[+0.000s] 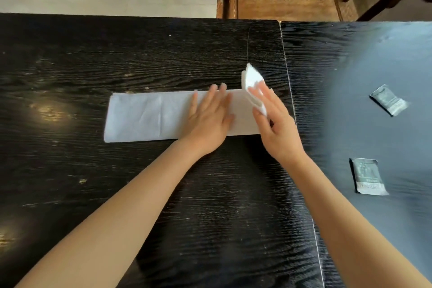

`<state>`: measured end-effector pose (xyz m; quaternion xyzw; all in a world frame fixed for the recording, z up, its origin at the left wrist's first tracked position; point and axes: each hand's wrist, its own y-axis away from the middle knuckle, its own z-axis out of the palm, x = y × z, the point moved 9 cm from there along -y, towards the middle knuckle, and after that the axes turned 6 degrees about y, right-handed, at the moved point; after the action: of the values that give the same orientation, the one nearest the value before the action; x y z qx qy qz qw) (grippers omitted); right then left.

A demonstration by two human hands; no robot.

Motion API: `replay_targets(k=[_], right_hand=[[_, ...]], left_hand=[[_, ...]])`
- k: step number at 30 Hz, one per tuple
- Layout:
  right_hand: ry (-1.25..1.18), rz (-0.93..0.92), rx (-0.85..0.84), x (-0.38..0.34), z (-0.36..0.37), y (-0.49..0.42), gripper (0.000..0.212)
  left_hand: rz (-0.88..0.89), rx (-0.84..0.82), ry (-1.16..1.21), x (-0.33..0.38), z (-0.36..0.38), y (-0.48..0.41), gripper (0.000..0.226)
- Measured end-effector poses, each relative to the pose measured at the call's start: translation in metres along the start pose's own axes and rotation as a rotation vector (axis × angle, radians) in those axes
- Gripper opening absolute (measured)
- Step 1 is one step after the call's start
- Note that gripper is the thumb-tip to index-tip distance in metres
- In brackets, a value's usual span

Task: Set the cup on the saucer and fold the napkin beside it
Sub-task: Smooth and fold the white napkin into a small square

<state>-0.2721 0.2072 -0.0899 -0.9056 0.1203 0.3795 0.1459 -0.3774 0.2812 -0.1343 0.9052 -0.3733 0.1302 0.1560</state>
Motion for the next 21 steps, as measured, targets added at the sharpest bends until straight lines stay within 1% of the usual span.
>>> replay_targets(k=[2, 5, 8, 12, 14, 16, 18, 19, 21], right_hand=[[0.149, -0.119, -0.089, -0.007, 0.015, 0.001, 0.043], [0.343, -0.189, -0.164, -0.01, 0.033, 0.002, 0.047], [0.467, -0.221, -0.226, -0.012, 0.047, 0.002, 0.048], [0.561, -0.258, -0.262, -0.013, 0.053, 0.003, 0.054], [0.62, -0.253, -0.302, -0.012, 0.059, 0.004, 0.056], [0.683, -0.248, -0.366, -0.01, 0.067, 0.006, 0.062], [0.695, -0.23, -0.421, -0.007, 0.071, 0.008, 0.068], [0.671, -0.217, -0.446, -0.006, 0.071, 0.007, 0.067], [0.495, -0.171, -0.457, -0.006, 0.066, 0.003, 0.06]], left_hand=[[-0.094, 0.085, -0.014, -0.028, -0.012, 0.005, 0.054], [-0.142, 0.088, -0.05, -0.053, -0.014, 0.012, 0.054], [-0.13, 0.089, -0.05, -0.059, -0.011, 0.015, 0.054], [-0.132, 0.104, -0.075, -0.06, -0.01, 0.015, 0.054], [-0.134, 0.104, -0.089, -0.06, -0.009, 0.015, 0.054], [-0.138, 0.089, -0.078, -0.06, -0.01, 0.016, 0.054], [-0.133, 0.095, -0.033, -0.055, -0.016, 0.017, 0.055], [-0.122, 0.114, -0.001, -0.048, -0.021, 0.019, 0.055], [-0.093, 0.152, 0.068, -0.028, -0.027, 0.024, 0.055]])
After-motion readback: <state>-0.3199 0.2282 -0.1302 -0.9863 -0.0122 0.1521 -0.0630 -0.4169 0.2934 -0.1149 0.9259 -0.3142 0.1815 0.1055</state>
